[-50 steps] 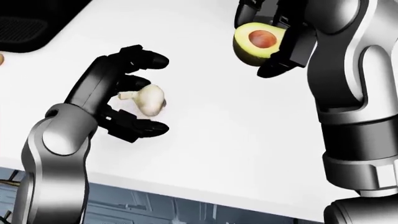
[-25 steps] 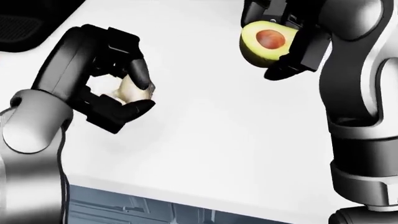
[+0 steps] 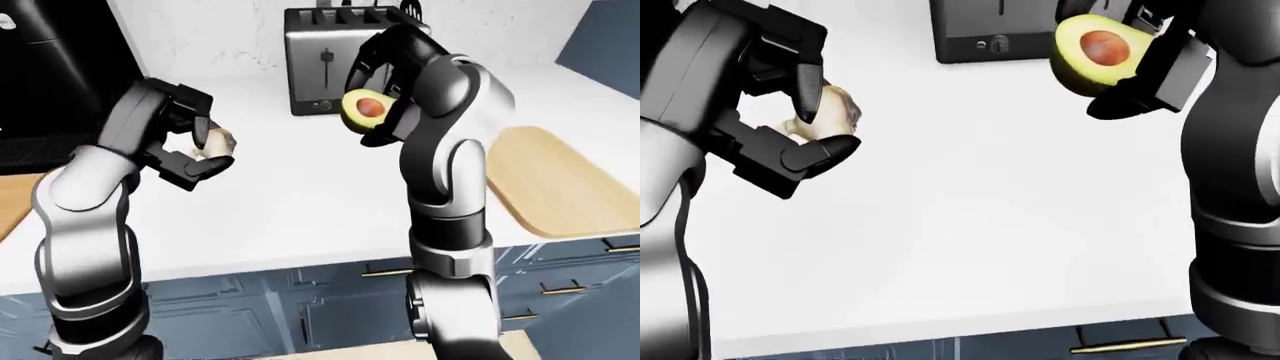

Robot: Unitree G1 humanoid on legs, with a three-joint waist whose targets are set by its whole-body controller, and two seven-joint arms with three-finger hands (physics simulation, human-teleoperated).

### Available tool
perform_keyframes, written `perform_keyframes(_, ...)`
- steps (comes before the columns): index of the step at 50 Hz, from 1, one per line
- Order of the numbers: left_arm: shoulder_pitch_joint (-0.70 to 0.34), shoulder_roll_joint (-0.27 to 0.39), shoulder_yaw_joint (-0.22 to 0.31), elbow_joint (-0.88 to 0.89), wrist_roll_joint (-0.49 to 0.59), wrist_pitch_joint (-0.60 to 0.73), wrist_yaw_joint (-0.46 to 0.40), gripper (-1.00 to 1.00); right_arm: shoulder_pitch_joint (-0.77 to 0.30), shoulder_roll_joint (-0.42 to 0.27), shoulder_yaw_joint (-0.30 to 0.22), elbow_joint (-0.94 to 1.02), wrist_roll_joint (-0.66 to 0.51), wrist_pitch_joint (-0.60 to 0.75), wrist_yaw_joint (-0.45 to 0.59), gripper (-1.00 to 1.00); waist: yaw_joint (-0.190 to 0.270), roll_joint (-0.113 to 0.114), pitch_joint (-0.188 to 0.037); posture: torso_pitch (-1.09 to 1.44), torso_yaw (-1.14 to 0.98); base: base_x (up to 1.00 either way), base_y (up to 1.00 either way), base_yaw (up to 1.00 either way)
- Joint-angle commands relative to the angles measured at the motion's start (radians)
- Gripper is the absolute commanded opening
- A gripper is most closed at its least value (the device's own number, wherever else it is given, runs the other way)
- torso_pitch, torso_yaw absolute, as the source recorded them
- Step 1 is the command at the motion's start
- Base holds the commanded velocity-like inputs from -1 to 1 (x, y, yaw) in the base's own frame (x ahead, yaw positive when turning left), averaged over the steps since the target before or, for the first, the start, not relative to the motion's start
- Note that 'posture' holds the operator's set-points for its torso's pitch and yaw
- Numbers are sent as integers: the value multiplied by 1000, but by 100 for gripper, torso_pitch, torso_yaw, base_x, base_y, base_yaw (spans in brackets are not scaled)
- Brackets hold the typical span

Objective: Place the avocado and the garlic on separate cutting boards.

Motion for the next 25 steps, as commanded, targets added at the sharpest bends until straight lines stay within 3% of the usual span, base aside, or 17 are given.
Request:
perform_keyframes(1,-34,7,6,-40,5,-25,9,-100,-47,-11,-11,-18,6,-15,-24,-100,-2,-5,-25,0,0,0,0,0)
perform_keyframes(3,-32,8,6,-42,6,-25,7,-100,-47,-11,-12,-14,15,-14,-31,-100,-16,-11,-32,0,0,0,0,0)
perform_keyframes(6,-34,9,5,-46,9,-19,3,-100,-45,-7,-10,-11,18,2,-35,-100,-21,-30,-18,0,0,0,0,0)
perform_keyframes(7,-32,9,5,-47,9,-21,3,-100,-43,-6,-8,-11,19,5,-33,-100,-17,-34,-37,0,0,0,-24,0)
perform_keyframes(8,-31,8,8,-44,7,-25,5,-100,-41,-6,-6,-13,20,6,-30,-100,-15,-30,-50,0,0,0,-39,0)
perform_keyframes(12,-26,7,8,-42,4,-32,8,-100,-38,-1,-2,-12,20,10,-28,-100,14,-17,-58,0,0,0,-67,0)
perform_keyframes(20,-25,7,8,-36,2,-37,10,-100,-38,2,-2,-4,21,11,-32,-100,59,-44,-57,0,0,0,-82,0)
perform_keyframes(25,-25,6,8,-27,-1,-45,14,-100,-38,2,-2,7,26,7,-39,-100,67,-75,-58,0,0,0,-95,0)
